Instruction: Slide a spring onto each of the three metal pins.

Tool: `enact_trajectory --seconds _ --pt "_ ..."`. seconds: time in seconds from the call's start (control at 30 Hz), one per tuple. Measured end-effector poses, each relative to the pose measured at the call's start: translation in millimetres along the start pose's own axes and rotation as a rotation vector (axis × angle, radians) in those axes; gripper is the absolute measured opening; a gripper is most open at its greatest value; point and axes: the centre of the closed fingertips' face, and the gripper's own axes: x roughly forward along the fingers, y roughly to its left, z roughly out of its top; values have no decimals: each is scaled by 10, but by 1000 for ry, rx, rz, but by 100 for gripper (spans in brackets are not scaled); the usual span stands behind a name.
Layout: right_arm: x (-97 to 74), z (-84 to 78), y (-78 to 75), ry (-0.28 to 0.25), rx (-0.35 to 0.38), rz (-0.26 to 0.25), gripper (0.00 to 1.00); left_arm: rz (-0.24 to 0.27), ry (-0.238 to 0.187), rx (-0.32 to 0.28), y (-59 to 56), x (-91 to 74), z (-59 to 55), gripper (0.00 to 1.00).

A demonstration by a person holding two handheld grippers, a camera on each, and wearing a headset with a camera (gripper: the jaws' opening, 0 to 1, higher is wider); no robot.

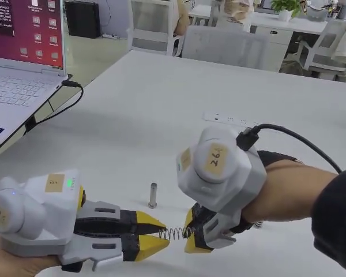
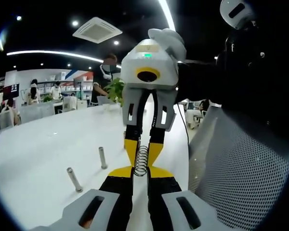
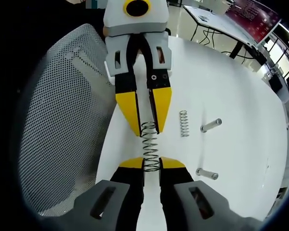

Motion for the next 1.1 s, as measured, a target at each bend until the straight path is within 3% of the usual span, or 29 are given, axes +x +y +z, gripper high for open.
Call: enact_trajectory --seconds 0.37,1.1 --pt "-114 155 5 -61 20 1 9 6 24 -2 16 17 -68 3" --pt "-168 330 66 -76 11 9 8 -15 38 -12 -16 38 -116 2"
